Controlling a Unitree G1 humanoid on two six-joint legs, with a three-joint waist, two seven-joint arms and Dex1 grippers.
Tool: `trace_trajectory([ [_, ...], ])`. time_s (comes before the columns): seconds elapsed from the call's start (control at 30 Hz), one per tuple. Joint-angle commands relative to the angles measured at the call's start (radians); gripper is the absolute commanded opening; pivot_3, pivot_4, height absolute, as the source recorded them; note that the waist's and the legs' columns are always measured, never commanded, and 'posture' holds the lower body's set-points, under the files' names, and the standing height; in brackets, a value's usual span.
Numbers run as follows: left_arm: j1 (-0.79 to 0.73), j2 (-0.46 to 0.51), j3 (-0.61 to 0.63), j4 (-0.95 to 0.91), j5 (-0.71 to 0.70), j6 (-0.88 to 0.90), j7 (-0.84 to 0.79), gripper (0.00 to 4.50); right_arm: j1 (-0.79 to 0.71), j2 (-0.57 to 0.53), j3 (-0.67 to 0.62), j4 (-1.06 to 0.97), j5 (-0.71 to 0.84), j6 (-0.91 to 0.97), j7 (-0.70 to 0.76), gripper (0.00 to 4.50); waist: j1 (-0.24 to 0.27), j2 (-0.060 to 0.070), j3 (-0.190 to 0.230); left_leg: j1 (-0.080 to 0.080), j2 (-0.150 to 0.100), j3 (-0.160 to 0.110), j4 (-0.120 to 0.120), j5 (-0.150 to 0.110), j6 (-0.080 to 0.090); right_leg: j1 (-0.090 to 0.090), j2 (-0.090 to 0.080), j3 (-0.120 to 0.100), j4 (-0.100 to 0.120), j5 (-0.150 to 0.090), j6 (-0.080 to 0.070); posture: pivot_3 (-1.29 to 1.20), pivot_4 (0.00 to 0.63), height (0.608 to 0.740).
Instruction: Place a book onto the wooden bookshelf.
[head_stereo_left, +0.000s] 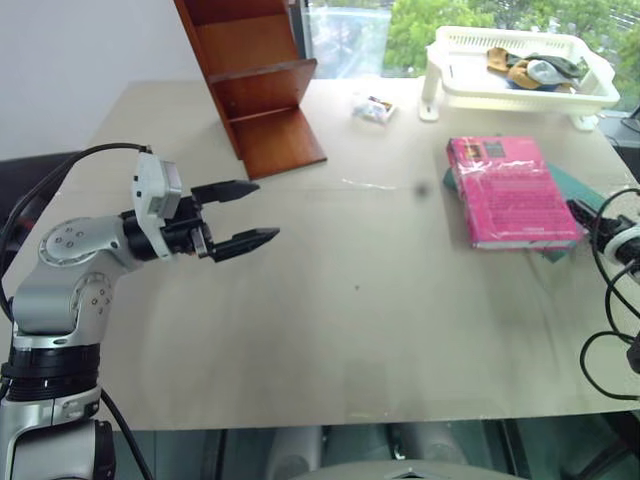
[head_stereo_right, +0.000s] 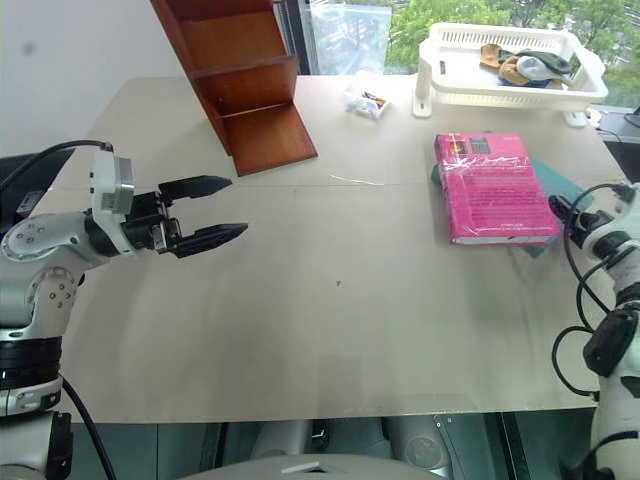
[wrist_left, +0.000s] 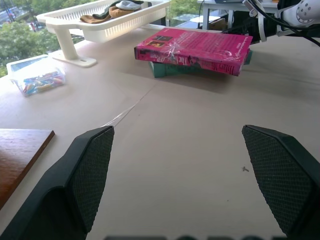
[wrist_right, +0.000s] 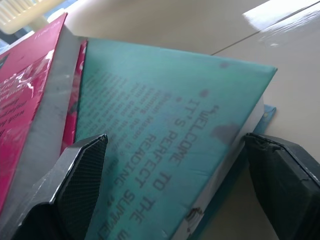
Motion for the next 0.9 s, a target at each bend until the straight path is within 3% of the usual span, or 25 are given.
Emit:
trace_trajectory([
  [0.03, -0.001, 0.018, 0.039, -0.036, -0.01, -0.011, 0.002, 4.43, -0.011, 0.002, 0.009, -0.027, 0.001, 0.015, 0.065, 4.5, 0.0, 0.0, 0.0, 0.0, 0.0, 0.0, 0.0, 0.0, 0.0, 0.0, 0.0, 0.0, 0.0, 0.0, 0.0, 0.0, 0.15, 0.74],
  [0.63, -0.018, 0.039, 0.074, 0.006, -0.015, -0.013, -0.002, 4.43, 0.021, 0.066, 0.183, -0.066, -0.113, -0.103, 0.327, 4.5, -0.004, 0.0, 0.0, 0.002, 0.001, -0.001, 0.003, -0.002, 0.003, 0.0, 0.0, 0.0, 0.005, 0.0, 0.0, 0.0, 0.15, 0.74],
  [0.9, 0.011, 0.051, 0.089, 0.002, -0.016, -0.008, -0.012, 4.43, -0.047, 0.011, 0.098, -0.039, -0.066, -0.157, 0.124, 4.5, -0.001, 0.0, 0.0, 0.001, 0.001, -0.002, 0.006, -0.002, 0.004, 0.0, -0.001, -0.001, 0.007, 0.0, 0.0, 0.0, 0.15, 0.74],
])
